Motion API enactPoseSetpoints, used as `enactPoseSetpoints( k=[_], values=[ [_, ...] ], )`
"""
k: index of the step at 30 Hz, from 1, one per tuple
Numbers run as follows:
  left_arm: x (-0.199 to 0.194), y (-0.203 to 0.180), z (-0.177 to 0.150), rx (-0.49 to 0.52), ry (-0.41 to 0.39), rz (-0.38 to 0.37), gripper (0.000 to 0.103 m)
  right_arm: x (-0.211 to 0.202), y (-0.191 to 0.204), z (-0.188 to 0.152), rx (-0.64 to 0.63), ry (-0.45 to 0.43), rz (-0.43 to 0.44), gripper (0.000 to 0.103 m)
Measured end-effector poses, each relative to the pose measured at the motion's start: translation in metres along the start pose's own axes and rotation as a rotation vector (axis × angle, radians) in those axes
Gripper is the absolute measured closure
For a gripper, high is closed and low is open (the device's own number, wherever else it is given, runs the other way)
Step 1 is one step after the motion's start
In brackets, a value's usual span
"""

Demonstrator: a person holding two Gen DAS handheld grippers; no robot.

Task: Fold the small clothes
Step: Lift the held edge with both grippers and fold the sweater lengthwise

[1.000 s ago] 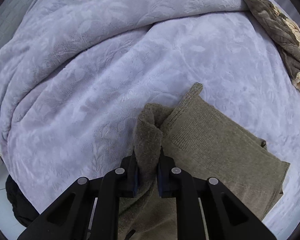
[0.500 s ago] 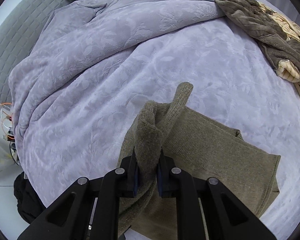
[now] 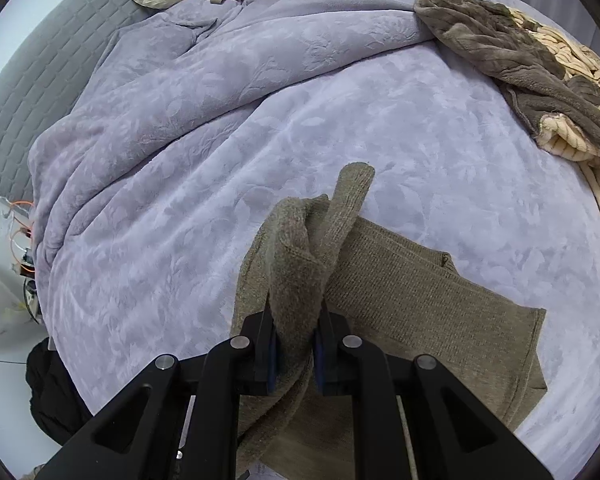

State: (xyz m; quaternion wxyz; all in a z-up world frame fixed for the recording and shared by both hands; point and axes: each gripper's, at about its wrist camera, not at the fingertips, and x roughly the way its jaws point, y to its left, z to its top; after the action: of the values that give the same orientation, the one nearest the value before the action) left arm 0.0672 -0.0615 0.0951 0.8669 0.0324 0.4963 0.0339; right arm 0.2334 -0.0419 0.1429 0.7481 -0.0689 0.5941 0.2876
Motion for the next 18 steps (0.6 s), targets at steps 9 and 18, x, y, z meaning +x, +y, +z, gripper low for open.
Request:
enactPoseSetpoints(
  k=[9, 18],
  values=[
    [-0.004, -0.04, -0.004, 0.082, -0.002, 0.111, 0.08, -0.019, -0.027, -0.024, 0.023, -0.069, 0.052, 0.088],
    [-0.005, -0.066, -0.004, 0.128, 0.003, 0.138, 0.08, -0.031, -0.06, -0.047, 0.071, -0.133, 0.116, 0.088]
  ],
)
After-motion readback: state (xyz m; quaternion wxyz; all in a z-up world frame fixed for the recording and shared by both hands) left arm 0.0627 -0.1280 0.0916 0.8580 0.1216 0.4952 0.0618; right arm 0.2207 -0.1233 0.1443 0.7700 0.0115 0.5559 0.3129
